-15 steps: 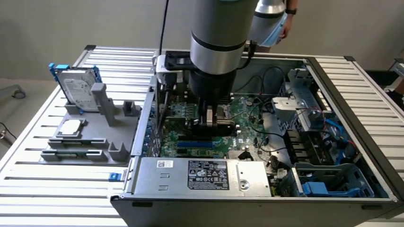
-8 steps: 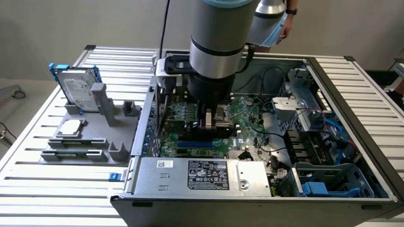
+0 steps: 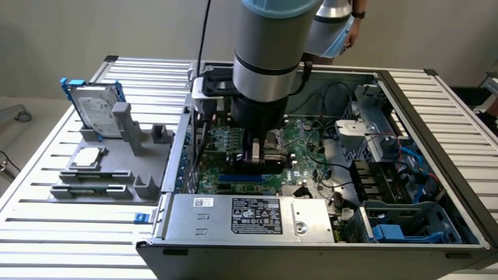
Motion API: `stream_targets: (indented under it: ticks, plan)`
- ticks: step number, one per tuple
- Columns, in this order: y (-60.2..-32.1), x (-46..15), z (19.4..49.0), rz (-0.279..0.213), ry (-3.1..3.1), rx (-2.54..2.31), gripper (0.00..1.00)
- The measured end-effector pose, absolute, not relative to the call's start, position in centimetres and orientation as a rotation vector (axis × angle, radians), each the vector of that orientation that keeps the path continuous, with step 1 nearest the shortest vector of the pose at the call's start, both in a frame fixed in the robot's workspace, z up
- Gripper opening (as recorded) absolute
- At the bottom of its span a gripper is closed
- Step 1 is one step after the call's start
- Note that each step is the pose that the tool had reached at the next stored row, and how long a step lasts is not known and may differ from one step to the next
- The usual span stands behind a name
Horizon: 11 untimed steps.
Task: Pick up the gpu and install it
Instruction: 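Insert the gpu into the slot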
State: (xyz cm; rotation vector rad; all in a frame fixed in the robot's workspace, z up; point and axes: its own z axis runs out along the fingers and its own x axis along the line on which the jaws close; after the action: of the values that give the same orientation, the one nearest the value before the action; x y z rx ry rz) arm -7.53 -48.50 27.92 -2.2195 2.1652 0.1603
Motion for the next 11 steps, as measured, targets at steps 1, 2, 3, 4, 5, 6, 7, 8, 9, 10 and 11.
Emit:
stream_targets:
  ticks: [1,2,3,4,5,6,7,8,9,10,11]
  plan:
    - [-48.50,-7.56,27.81,0.160,2.166,-2.219,0.27]
    - [-48.50,-7.59,27.70,0.160,2.166,-2.220,0.27]
    - [-48.50,-7.63,27.61,0.160,2.167,-2.220,0.27]
    - [-48.50,-7.67,27.53,0.159,2.167,-2.220,0.27]
    - [-48.50,-7.70,27.44,0.159,2.168,-2.221,0.27]
    - [-48.50,-7.72,27.37,0.159,2.169,-2.221,0.27]
    - [-48.50,-7.73,27.31,0.159,2.169,-2.222,0.27]
    - [-48.51,-7.74,27.25,0.159,2.169,-2.222,0.27]
    - [-48.50,-7.75,27.20,0.159,2.170,-2.222,0.27]
    - [-48.50,-7.77,27.15,0.160,2.170,-2.222,0.27]
    - [-48.50,-7.79,27.11,0.160,2.171,-2.222,0.27]
